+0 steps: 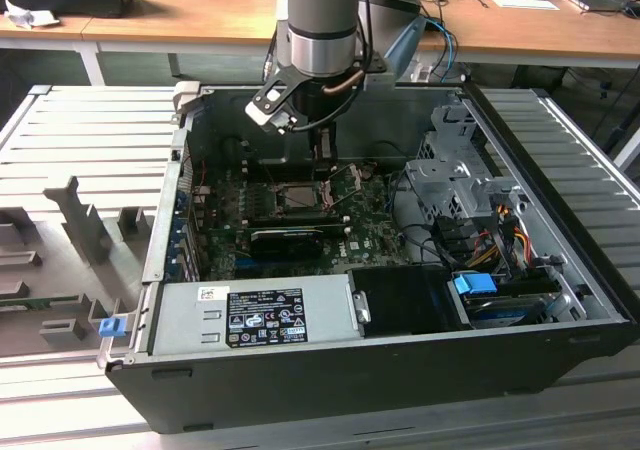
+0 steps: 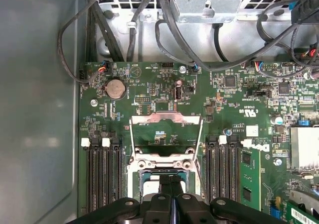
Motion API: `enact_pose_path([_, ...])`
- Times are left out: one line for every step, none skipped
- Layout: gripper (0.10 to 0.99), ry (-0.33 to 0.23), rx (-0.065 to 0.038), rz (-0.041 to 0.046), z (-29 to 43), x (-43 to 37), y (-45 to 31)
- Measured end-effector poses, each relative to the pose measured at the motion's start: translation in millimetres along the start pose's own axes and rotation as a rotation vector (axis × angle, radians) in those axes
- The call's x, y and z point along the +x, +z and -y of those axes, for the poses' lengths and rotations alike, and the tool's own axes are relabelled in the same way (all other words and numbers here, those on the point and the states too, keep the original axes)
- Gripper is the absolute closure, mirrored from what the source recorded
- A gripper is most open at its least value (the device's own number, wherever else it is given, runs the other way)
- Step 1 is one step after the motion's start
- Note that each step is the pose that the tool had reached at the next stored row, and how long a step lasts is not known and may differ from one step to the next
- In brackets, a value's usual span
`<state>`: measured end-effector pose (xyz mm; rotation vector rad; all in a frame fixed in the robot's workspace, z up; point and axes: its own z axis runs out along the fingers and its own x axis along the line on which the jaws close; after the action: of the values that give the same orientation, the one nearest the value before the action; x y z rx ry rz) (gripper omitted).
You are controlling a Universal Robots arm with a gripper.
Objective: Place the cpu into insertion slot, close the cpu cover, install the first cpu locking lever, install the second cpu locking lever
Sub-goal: 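Close the cpu cover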
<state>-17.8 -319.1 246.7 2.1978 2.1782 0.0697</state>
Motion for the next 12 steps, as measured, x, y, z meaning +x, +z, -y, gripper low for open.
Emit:
enact_pose_path([0.980,0.000,0.000,0.0000,0.0,0.0,-0.2])
enact_pose_path([0.980,0.000,0.000,0.0000,0.0,0.0,-0.4])
enact_pose_path([0.980,0.000,0.000,0.0000,-0.1,0.0,-0.7])
enact_pose_path([0.980,0.000,0.000,0.0002,-0.2,0.0,-1.0])
enact_pose_path([0.980,0.000,0.000,0.0001,-0.3,0.0,-1.4])
enact_pose_path([0.980,0.000,0.000,0.0001,-0.3,0.0,-1.5])
enact_pose_path([0.980,0.000,0.000,0.0001,-0.4,0.0,-1.7])
enact_pose_path([0.980,0.000,0.000,0.0001,-0.5,0.0,-2.0])
enact_pose_path([0.980,0.000,0.000,0.0000,-0.6,0.0,-2.2])
enact_pose_path([0.980,0.000,0.000,0.0001,-0.7,0.0,-2.3])
enact_pose_path([0.980,0.000,0.000,0.0001,-0.9,0.0,-2.6])
enact_pose_path([0.980,0.000,0.000,0.0001,-1.1,0.0,-2.9])
